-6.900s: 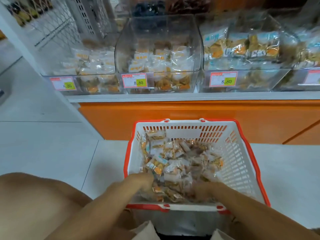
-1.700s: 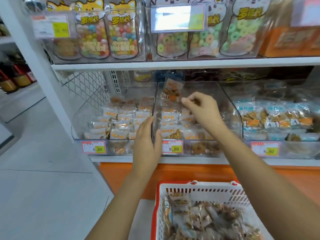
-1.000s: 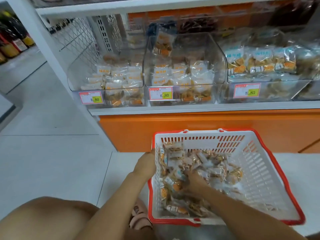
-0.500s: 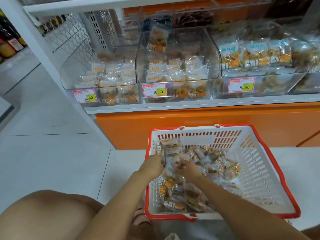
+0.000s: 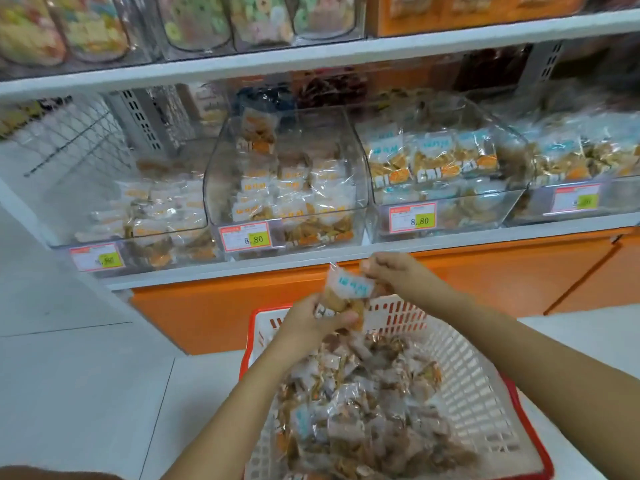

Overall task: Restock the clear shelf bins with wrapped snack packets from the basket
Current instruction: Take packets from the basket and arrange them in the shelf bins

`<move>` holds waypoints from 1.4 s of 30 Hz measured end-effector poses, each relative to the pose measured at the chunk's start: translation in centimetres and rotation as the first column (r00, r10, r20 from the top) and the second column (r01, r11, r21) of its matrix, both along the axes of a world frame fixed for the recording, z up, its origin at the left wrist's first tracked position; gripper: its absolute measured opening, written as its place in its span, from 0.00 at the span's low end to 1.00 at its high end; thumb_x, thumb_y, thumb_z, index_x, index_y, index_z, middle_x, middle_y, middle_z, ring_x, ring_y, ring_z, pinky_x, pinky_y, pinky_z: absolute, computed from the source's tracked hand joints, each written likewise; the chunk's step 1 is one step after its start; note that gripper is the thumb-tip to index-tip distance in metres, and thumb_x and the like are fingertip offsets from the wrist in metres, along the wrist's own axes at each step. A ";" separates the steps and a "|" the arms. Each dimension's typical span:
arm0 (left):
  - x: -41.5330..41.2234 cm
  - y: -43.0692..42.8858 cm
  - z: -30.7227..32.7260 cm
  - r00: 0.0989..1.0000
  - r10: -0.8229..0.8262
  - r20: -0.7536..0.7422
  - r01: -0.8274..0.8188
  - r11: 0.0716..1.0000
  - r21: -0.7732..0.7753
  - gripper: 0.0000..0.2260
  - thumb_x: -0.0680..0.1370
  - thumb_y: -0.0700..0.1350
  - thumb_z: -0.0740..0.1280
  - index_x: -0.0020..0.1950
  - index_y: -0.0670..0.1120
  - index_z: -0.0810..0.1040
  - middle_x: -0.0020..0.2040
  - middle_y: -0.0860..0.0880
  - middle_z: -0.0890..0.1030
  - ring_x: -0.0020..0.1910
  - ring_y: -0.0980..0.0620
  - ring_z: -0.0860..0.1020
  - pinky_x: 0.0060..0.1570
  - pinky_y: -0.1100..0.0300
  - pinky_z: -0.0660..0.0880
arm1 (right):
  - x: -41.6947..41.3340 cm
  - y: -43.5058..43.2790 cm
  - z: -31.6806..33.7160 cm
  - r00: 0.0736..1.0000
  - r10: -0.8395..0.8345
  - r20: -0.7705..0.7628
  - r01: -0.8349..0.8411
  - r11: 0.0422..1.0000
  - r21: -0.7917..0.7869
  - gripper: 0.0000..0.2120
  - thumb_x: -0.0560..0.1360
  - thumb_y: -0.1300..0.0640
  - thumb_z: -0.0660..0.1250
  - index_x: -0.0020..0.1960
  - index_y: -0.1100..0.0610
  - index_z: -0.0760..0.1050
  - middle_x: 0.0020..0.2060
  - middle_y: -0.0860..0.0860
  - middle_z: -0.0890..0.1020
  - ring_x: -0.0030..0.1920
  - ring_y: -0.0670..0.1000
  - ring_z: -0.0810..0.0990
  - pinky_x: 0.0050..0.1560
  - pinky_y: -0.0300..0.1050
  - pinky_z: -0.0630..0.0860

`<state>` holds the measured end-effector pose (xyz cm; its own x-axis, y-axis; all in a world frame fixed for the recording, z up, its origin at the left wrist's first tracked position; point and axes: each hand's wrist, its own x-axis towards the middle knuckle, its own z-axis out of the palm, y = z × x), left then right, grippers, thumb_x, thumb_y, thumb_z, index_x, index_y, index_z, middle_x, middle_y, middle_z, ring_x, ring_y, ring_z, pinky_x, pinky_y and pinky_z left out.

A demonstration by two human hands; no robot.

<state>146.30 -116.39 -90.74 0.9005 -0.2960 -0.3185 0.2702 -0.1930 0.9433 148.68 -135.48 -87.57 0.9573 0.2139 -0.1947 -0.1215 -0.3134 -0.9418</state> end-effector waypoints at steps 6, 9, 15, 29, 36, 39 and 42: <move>3.2 -7.0 7.0 0.931 0.026 0.364 -0.052 0.997 0.063 0.16 0.71 0.47 0.75 0.56 0.50 0.74 0.46 0.52 0.82 0.37 0.58 0.80 0.37 0.62 0.78 | 0.6 -5.1 7.5 0.996 0.070 0.054 -0.070 0.998 0.002 0.08 0.70 0.56 0.73 0.49 0.54 0.81 0.45 0.49 0.86 0.49 0.47 0.84 0.55 0.45 0.78; 4.9 -10.1 9.7 0.878 -0.050 0.477 -0.022 0.989 0.145 0.21 0.71 0.53 0.73 0.62 0.51 0.72 0.53 0.57 0.80 0.48 0.59 0.80 0.48 0.59 0.78 | 1.3 -8.6 10.5 0.982 -0.059 0.177 0.063 0.998 -0.015 0.03 0.74 0.58 0.70 0.47 0.56 0.77 0.41 0.48 0.86 0.45 0.46 0.84 0.56 0.50 0.78; 11.2 -14.8 12.5 0.577 -0.347 0.740 -0.135 0.852 0.505 0.22 0.79 0.48 0.65 0.72 0.46 0.67 0.69 0.48 0.72 0.68 0.50 0.69 0.66 0.58 0.64 | 5.2 -15.0 13.7 0.794 -0.369 0.483 0.540 0.793 -0.282 0.15 0.80 0.58 0.61 0.64 0.62 0.62 0.52 0.53 0.76 0.48 0.51 0.75 0.41 0.31 0.71; 18.7 -17.1 11.3 0.689 -0.560 0.460 -0.208 0.455 0.866 0.50 0.68 0.68 0.68 0.79 0.48 0.47 0.77 0.39 0.51 0.76 0.38 0.51 0.73 0.41 0.46 | 8.5 -15.5 9.7 0.704 -0.145 0.695 0.700 0.303 -0.646 0.28 0.71 0.75 0.61 0.69 0.61 0.62 0.56 0.62 0.70 0.46 0.62 0.74 0.36 0.50 0.69; 17.4 -17.2 10.9 0.730 -0.633 0.259 -0.116 0.258 0.959 0.40 0.76 0.69 0.52 0.79 0.50 0.39 0.77 0.36 0.41 0.76 0.36 0.44 0.74 0.41 0.46 | 8.6 -15.4 7.4 0.856 -0.137 0.499 0.499 0.474 -0.725 0.36 0.73 0.72 0.61 0.77 0.54 0.57 0.75 0.59 0.55 0.60 0.62 0.74 0.39 0.45 0.69; 15.8 -15.6 11.5 0.683 -0.648 0.337 -0.086 0.387 0.918 0.36 0.79 0.65 0.53 0.79 0.50 0.41 0.78 0.37 0.42 0.77 0.38 0.44 0.74 0.46 0.47 | 7.6 -14.3 7.1 0.689 -0.183 0.701 0.696 0.437 -0.570 0.27 0.74 0.69 0.62 0.72 0.59 0.65 0.69 0.62 0.65 0.61 0.63 0.72 0.47 0.51 0.72; 12.3 -12.9 11.5 0.488 -0.580 0.652 -0.189 0.660 0.727 0.23 0.81 0.55 0.57 0.73 0.45 0.65 0.71 0.42 0.69 0.69 0.45 0.67 0.64 0.54 0.66 | 5.5 -11.4 6.5 0.490 -0.098 0.866 0.746 0.562 -0.358 0.05 0.78 0.58 0.63 0.48 0.60 0.73 0.44 0.56 0.75 0.40 0.56 0.74 0.36 0.46 0.67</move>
